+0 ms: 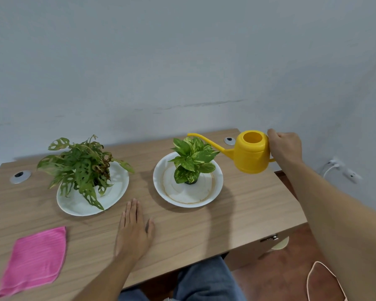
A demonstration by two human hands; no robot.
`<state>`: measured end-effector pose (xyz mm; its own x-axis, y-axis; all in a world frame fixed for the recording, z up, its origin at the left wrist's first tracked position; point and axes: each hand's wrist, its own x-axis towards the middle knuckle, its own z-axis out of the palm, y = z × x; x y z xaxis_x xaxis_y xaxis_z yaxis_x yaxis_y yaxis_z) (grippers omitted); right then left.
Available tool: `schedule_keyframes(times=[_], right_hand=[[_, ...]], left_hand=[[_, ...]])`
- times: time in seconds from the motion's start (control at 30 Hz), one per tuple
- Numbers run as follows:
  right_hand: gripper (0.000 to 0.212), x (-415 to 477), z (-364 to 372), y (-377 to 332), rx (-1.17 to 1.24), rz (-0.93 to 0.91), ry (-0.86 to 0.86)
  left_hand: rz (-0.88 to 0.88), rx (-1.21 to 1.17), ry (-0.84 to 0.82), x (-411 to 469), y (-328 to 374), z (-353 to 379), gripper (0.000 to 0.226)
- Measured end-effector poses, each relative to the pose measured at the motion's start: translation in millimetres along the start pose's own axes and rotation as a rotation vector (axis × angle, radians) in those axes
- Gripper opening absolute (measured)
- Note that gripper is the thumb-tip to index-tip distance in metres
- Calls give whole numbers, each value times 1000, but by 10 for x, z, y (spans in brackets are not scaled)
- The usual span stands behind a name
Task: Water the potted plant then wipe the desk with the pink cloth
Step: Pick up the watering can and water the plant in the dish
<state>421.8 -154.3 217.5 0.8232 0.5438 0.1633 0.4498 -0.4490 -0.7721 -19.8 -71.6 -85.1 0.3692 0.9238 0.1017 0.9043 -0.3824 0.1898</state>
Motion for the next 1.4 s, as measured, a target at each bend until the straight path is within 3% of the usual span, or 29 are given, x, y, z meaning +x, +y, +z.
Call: schedule_keyframes(times=[0.43, 0.9, 1.4], right_hand=[[52, -53, -184, -38, -15, -72, -22], [51, -17, -286, 37, -75, -3, 53], [51, 89, 61, -192, -30, -114, -43]], left_hand=[[-5, -15, -21, 14, -25, 25, 86], [-6, -18, -32, 17, -9, -19, 86], [81, 43, -140, 45, -32, -83, 95]])
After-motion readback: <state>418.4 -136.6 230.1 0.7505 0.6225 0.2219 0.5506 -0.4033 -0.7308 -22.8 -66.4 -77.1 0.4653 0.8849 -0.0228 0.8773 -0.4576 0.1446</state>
